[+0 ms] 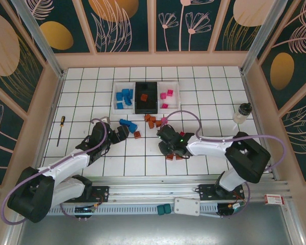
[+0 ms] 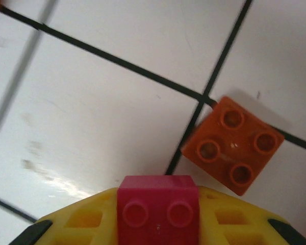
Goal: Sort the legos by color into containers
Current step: Pick up the lego from the bottom-center of the table, then place the lego in the container.
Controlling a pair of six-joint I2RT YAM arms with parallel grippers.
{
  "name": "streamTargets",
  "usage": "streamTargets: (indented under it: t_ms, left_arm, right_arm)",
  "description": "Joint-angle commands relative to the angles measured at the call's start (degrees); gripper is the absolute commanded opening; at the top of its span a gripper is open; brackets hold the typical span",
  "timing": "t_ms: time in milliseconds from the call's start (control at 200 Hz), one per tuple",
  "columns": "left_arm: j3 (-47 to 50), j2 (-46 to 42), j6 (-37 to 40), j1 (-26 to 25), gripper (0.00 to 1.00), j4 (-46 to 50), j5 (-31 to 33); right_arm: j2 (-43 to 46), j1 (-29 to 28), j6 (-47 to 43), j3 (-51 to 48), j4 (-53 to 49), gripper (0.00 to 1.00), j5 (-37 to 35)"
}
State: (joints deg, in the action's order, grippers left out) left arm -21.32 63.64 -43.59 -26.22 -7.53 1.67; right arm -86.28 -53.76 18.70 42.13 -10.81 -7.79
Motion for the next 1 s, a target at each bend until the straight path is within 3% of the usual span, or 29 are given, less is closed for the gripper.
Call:
streamTargets:
  t_ms: [0,140,280,440,641,721,836,991]
  left_arm:
    - [-1.27,-1.71,1.18,0.02,0.99,-1.44,-1.47]
    - [-1.61,-2.46,1.43,-0.06,0.99,-1.57,-2.15]
    - [-1.88,-2.63,1.48,-0.39,0.99,-1.50,-2.93]
    - [-2.56,-2.66,2.17,-0.90,0.99,-0.59,-3.50]
    - [-3.19,-2.44,2.95,-1.87,0.99,0.56,-3.92]
    - [-3.29,-2.30,3.34,-2.29,0.98,1.00,-3.92]
    - [-3.49,-1.94,3.76,-2.96,0.99,1.11,-4.68]
    - [-4.64,-1.03,4.64,-4.60,0.99,1.65,-5.53]
  right_arm:
    - [6.83,2.93,-2.66,2.66,5.67,0.25,6.54]
    - [7.57,10.72,-3.17,7.05,8.88,0.24,8.74]
    - [1.98,17.52,-2.88,13.27,12.62,0.23,8.17]
    - [-9.43,21.33,-2.57,22.77,11.29,0.23,4.85]
    - [-21.06,22.03,-2.34,33.46,8.26,0.24,-0.05]
    - [-23.90,23.71,-1.60,35.98,8.15,0.32,0.26]
    - [-25.80,23.79,-1.32,39.05,8.51,0.60,1.89]
    - [-22.20,23.70,-0.83,38.10,9.82,0.68,2.59]
